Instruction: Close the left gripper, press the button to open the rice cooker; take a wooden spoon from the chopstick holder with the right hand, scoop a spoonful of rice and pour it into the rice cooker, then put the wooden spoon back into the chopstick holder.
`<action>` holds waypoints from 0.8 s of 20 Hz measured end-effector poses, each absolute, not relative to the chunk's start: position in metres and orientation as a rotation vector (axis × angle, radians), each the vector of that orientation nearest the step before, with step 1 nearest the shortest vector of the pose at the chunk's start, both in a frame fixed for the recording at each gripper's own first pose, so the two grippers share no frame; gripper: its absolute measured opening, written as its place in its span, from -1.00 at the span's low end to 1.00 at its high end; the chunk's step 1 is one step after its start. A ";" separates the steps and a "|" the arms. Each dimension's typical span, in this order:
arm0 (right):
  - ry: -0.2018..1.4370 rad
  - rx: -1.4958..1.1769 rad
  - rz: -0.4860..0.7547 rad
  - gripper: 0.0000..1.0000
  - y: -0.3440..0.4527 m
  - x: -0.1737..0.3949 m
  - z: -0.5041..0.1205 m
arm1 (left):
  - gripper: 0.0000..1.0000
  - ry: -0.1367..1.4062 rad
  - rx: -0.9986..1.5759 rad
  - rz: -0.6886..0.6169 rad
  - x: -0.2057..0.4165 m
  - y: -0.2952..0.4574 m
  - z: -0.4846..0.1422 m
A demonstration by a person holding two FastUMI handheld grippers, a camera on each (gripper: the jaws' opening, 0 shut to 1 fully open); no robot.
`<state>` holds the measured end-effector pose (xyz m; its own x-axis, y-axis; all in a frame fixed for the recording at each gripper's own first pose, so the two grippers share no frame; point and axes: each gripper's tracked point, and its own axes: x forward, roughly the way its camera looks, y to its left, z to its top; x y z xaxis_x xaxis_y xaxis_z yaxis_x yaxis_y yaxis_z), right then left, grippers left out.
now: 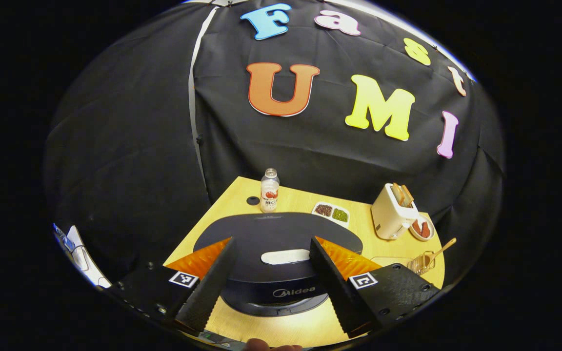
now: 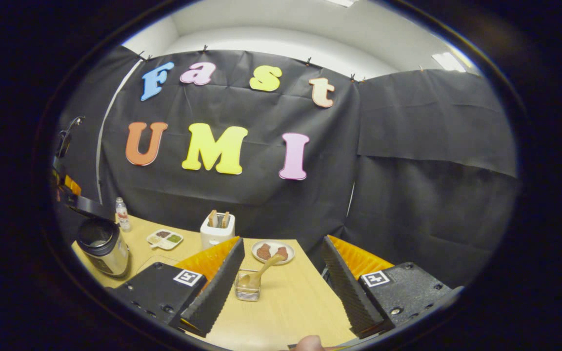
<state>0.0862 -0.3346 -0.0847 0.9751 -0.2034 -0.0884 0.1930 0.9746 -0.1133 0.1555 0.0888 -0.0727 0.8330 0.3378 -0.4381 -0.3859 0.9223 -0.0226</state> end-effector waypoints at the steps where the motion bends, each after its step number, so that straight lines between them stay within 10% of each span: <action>1: 0.102 -0.097 -0.195 1.00 -0.332 0.087 -0.085 | 0.94 0.444 -0.107 0.388 0.152 0.087 -0.079; 16: 0.140 -0.101 -0.144 1.00 -0.320 0.096 -0.095 | 0.95 0.572 -0.102 0.409 0.130 0.073 -0.151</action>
<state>0.0963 -0.3199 -0.0953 0.9800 -0.1497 -0.1315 0.1356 0.9846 -0.1102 0.1303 0.0728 -0.1515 0.7628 0.3478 -0.5452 -0.4035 0.9148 0.0191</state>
